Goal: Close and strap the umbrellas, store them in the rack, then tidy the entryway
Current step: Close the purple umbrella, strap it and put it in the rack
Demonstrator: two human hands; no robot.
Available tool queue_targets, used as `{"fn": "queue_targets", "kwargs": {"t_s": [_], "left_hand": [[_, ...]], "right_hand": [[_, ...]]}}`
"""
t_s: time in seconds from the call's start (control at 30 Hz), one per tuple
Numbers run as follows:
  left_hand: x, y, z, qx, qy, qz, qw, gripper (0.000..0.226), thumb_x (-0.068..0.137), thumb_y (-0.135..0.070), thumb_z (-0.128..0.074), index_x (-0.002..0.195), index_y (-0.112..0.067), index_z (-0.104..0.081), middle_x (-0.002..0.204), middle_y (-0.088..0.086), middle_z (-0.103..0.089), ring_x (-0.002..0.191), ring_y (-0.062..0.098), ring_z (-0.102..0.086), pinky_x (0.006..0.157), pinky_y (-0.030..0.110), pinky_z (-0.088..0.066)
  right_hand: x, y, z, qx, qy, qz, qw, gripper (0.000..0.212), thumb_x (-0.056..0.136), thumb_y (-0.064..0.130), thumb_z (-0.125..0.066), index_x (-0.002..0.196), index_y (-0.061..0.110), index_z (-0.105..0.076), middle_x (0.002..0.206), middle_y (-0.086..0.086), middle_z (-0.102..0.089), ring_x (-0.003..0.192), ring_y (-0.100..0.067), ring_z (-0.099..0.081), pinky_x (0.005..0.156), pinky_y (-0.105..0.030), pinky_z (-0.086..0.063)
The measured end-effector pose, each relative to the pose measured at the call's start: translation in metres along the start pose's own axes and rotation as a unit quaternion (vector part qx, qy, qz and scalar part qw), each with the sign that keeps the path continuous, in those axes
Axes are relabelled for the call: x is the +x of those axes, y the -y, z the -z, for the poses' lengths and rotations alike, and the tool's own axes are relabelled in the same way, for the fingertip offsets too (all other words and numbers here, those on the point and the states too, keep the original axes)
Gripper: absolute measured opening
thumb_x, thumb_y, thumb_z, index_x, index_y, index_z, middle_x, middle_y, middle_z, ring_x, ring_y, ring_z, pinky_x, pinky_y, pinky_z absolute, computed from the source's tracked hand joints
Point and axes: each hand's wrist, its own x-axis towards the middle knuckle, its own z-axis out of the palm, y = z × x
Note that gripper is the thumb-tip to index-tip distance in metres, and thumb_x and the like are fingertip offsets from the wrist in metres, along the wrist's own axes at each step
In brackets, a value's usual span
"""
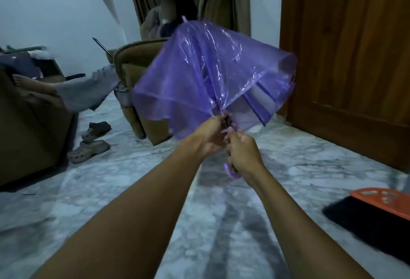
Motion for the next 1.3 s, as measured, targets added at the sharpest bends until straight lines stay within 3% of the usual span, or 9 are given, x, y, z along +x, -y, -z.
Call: {"fn": "queue_targets", "kwargs": {"t_s": [0.13,0.2,0.63,0.8,0.9,1.03,1.13,1.23,1.3], "left_hand": [[0.002,0.016,-0.021,0.003,-0.024,0.003,1.000,0.037,0.104,-0.032,-0.036,0.075,-0.016,-0.051,0.051,0.000,-0.053,0.045,0.014,-0.055,0.052,0.022,-0.042],[0.004,0.025,-0.031,0.007,-0.034,0.001,0.999,0.037,0.104,-0.031,-0.038,0.073,-0.016,-0.052,0.049,-0.001,-0.053,0.053,0.017,-0.055,0.058,0.025,-0.045],[0.005,0.043,-0.051,0.063,-0.049,0.009,0.997,0.029,0.092,-0.032,-0.051,0.066,-0.019,-0.052,0.058,0.004,-0.050,0.052,0.018,-0.047,0.048,0.027,-0.037],[-0.005,0.044,-0.056,0.043,-0.025,0.028,0.998,0.032,0.098,-0.023,-0.044,0.067,-0.017,-0.050,0.052,0.000,-0.045,0.034,0.010,-0.042,0.036,0.013,-0.034],[-0.019,0.044,-0.056,0.198,-0.003,0.052,0.979,0.036,0.101,-0.030,-0.036,0.074,-0.015,-0.053,0.064,0.005,-0.055,0.058,0.018,-0.055,0.057,0.025,-0.047],[-0.051,0.010,-0.042,0.532,0.068,0.089,0.840,0.033,0.100,-0.030,-0.046,0.091,-0.005,-0.065,0.079,0.012,-0.067,0.064,0.027,-0.065,0.064,0.033,-0.057],[-0.052,-0.029,-0.022,0.751,-0.077,-0.171,0.633,0.027,0.091,-0.030,-0.059,0.111,-0.012,-0.066,0.106,0.013,-0.065,0.097,0.033,-0.064,0.077,0.038,-0.053],[-0.031,-0.044,-0.015,0.854,-0.081,-0.273,0.436,0.088,0.083,-0.032,-0.070,0.153,-0.028,-0.017,0.153,0.017,-0.023,0.137,0.036,-0.032,0.102,0.045,-0.038],[-0.014,-0.045,-0.026,0.876,-0.070,-0.303,0.368,0.115,0.079,-0.033,-0.073,0.152,-0.029,0.015,0.161,0.019,0.009,0.149,0.037,-0.005,0.116,0.051,-0.019]], "right_hand": [[-0.002,-0.005,0.008,0.028,-0.026,-0.010,0.999,0.041,0.104,0.032,-0.040,0.066,0.019,-0.046,0.036,0.010,-0.038,0.025,-0.004,-0.033,0.044,-0.022,-0.026],[-0.006,-0.003,0.016,0.062,-0.030,-0.023,0.997,0.043,0.105,0.032,-0.040,0.065,0.019,-0.043,0.034,0.010,-0.035,0.024,-0.006,-0.031,0.038,-0.018,-0.026],[-0.013,0.006,0.047,0.109,-0.014,-0.074,0.991,0.035,0.104,0.031,-0.043,0.071,0.018,-0.041,0.041,0.007,-0.028,0.028,-0.006,-0.023,0.036,-0.012,-0.018],[-0.016,0.003,0.055,0.073,-0.027,-0.075,0.994,0.034,0.103,0.032,-0.044,0.074,0.015,-0.050,0.037,0.010,-0.034,0.029,-0.006,-0.026,0.035,-0.014,-0.020],[-0.017,0.007,0.069,0.040,-0.056,-0.065,0.996,0.035,0.102,0.030,-0.048,0.072,0.013,-0.053,0.033,0.011,-0.039,0.025,-0.003,-0.032,0.031,-0.014,-0.023],[-0.010,0.013,0.092,0.014,-0.088,-0.076,0.993,0.036,0.099,0.031,-0.050,0.068,0.013,-0.050,0.036,0.007,-0.031,0.028,-0.009,-0.025,0.038,-0.014,-0.018],[-0.006,0.032,0.115,-0.018,-0.110,-0.066,0.992,0.039,0.099,0.029,-0.052,0.064,0.012,-0.051,0.043,0.000,-0.031,0.026,-0.009,-0.024,0.037,-0.015,-0.018],[-0.007,0.064,0.141,-0.067,-0.105,-0.059,0.990,0.040,0.096,0.032,-0.054,0.061,0.014,-0.053,0.045,-0.002,-0.032,0.031,-0.012,-0.025,0.036,-0.011,-0.023],[-0.011,0.090,0.157,-0.099,-0.096,-0.050,0.989,0.040,0.094,0.035,-0.058,0.058,0.016,-0.056,0.042,0.002,-0.033,0.034,-0.012,-0.025,0.036,-0.012,-0.025]]}}
